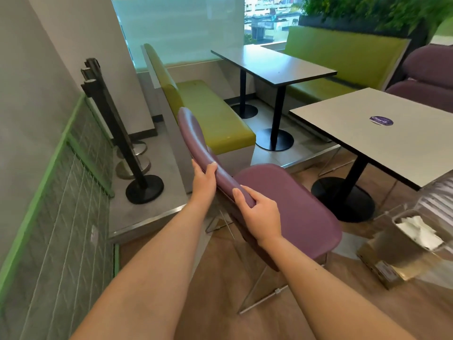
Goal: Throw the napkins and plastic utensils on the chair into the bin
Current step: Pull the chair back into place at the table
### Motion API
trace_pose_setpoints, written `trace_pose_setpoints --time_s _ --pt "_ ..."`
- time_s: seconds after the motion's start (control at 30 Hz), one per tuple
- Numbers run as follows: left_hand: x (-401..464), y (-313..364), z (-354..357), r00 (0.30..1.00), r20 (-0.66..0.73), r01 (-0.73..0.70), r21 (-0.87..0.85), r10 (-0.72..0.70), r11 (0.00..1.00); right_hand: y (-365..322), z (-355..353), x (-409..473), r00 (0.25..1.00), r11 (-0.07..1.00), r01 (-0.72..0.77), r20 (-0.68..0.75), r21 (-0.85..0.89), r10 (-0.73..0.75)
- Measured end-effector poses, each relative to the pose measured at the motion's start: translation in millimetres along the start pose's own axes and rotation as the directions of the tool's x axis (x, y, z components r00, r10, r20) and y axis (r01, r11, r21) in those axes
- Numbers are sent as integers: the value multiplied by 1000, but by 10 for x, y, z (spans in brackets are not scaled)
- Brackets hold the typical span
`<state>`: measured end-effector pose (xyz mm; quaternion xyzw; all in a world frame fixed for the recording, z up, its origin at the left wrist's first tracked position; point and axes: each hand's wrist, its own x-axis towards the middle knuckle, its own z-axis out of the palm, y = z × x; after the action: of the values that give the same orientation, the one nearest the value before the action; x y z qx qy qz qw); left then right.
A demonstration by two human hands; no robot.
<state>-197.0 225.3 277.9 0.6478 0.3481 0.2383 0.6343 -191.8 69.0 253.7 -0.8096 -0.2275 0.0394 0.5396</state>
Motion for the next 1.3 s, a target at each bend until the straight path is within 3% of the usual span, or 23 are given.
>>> trace_pose_setpoints --time_s 0.3,0.47,0.7,0.8,0.93,1.03,1.2,1.3 --pt "406 -18 -10 997 75 22 86 -28 996 -30 140 223 999 999 -31 -29 -22 30" --pt "485 -15 -90 981 178 46 153 -73 987 -103 92 261 987 985 -141 68 -97 148" --pt "661 56 -250 954 253 112 194 -160 975 -643 257 564 981 801 -108 69 -589 184" --pt "797 107 -385 957 283 -44 349 -61 936 -727 509 692 990 690 -9 89 -723 106" --pt "1265 227 -596 891 404 -417 552 206 722 -801 743 901 988 648 -36 72 -761 139" --pt "1727 321 -663 779 578 -612 622 241 488 -882 908 1137 979 655 -65 78 -753 187" --pt "2360 418 -620 550 769 -832 538 325 135 -909 1200 1571 961 646 -47 141 -762 237" --pt "2660 425 -624 431 815 -890 456 388 31 -952 1312 1702 947 668 -160 79 -727 313"
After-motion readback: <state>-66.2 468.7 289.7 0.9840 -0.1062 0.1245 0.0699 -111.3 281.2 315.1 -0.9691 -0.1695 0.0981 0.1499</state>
